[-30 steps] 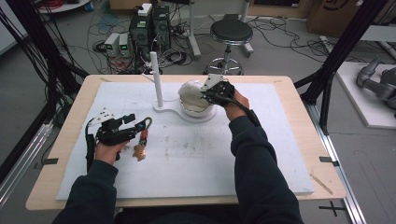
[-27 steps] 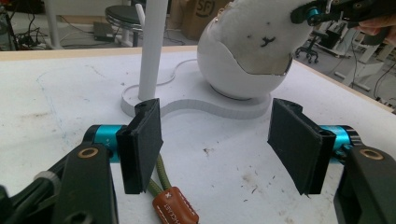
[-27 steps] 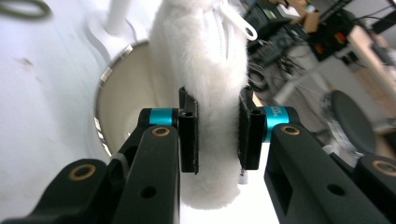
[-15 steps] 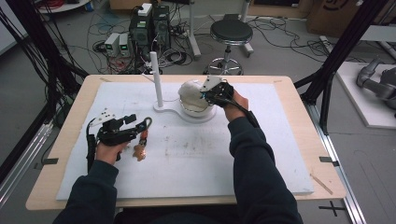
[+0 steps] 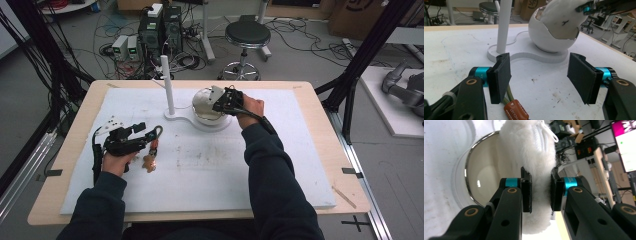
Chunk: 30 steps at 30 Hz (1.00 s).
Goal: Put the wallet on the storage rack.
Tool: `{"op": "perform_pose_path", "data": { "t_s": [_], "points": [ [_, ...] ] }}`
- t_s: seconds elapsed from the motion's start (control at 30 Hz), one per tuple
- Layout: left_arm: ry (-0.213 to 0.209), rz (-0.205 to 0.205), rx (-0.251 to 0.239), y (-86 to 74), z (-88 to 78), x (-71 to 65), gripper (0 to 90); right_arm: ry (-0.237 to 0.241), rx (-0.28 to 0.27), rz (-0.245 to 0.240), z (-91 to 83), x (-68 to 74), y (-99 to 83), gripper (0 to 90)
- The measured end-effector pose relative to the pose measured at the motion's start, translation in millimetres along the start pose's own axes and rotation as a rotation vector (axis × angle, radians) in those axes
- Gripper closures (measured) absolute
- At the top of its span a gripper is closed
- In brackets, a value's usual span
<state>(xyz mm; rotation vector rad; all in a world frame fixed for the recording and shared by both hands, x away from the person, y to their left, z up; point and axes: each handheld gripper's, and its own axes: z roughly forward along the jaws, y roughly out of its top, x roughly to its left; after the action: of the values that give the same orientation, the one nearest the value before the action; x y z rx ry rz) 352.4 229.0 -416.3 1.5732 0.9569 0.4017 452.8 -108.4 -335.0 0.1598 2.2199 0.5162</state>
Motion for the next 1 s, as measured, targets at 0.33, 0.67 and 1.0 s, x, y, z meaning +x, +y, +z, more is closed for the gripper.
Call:
{"op": "perform_pose_path", "data": {
  "t_s": [0.33,0.67,1.0],
  "points": [
    [-0.002,-0.002,-0.004,0.1,-1.4,0.6,35.1,0.162,-0.164,0.413,5.9,-14.1,-25.5,49.0],
    [0.006,-0.004,-0.006,0.0,-3.0,0.8,35.1,0.159,-0.32,0.707,-50.0,-23.8,-83.2,41.0],
    [0.038,0.006,0.012,0.1,-2.9,-1.2,27.4,0.109,-0.262,0.84,-84.6,16.1,-154.3,29.2]
  ]
}}
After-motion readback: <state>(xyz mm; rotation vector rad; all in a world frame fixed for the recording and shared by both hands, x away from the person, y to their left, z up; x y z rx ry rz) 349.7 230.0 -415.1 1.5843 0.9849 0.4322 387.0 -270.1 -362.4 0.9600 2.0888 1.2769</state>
